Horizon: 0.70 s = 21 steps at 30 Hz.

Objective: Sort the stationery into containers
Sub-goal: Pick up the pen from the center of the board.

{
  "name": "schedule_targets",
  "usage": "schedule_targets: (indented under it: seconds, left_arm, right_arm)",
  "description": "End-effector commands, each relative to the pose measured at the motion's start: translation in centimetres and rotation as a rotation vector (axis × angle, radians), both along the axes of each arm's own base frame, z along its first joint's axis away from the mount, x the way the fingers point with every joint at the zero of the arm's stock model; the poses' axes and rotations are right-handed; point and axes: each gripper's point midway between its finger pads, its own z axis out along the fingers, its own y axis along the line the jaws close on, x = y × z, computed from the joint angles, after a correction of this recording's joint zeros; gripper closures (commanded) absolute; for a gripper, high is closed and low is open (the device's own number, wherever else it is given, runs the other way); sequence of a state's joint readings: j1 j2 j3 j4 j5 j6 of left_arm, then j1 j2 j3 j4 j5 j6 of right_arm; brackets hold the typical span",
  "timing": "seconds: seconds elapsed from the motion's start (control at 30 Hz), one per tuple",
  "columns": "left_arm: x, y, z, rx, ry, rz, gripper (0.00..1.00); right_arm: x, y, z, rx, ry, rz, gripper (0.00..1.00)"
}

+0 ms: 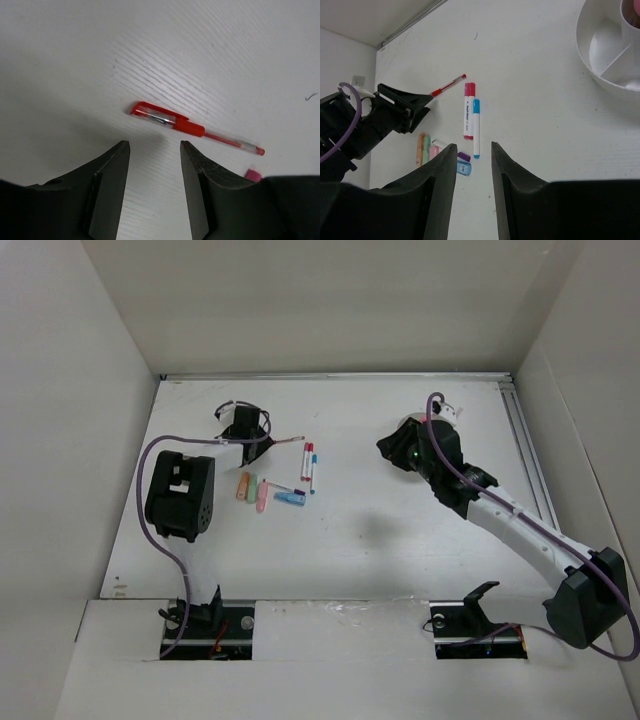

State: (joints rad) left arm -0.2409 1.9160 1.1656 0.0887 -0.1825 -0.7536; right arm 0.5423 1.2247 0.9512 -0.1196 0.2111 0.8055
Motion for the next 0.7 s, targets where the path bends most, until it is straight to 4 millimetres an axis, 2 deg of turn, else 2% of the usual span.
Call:
schedule_targets:
  seconds: [0.0,0.07,0.27,0.43,0.47,0.5,0.6,0.63,0.67]
  left_arm:
    - [1.3,-0.2,0.7,-0.077,-0.030,0.015,0.57]
    - [1.6,-0.3,1.1,-0.087,-0.040,0.022,0.57]
    - [2.4,-0.7,0.5,-0.104,-0.009,0.033,0.57]
    - [3.6,0.3,0.3,-0.052,0.024,0.052,0.60]
    - [3.5,0.3,-0.2,-0.050,0.034,0.053,0.60]
    - [4.0,0.2,0.4,-0.053,0.018,0.052,0.62]
    - [4.5,0.6,0.0,-0.022,0.043,0.064,0.63]
    - [4.9,1.2,0.3,-0.005,0.047,0.070,0.63]
    - [5.0,1.2,-0.3,0.010,0.066,0.059,0.64]
  right_arm:
    - [0.3,0.2,3.5,0.036,-0.082,0.019,0.60]
    - [0.3,0.2,3.5,0.036,-0.082,0.019,0.60]
    - [0.1,0.7,3.5,0.044,-0.077,0.047,0.59]
    - [-0.1,0.6,3.9,0.049,-0.086,0.047,0.59]
    - [-0.1,0.6,3.9,0.049,-0.086,0.047,0.59]
    - [-0.1,0.6,3.9,0.049,-0.086,0.047,0.59]
    - [-0.5,0.5,4.5,0.058,-0.095,0.056,0.59]
    - [-0.6,0.5,4.1,0.054,-0.088,0.056,0.59]
    - [-0.8,0.4,4.5,0.059,-0.097,0.056,0.59]
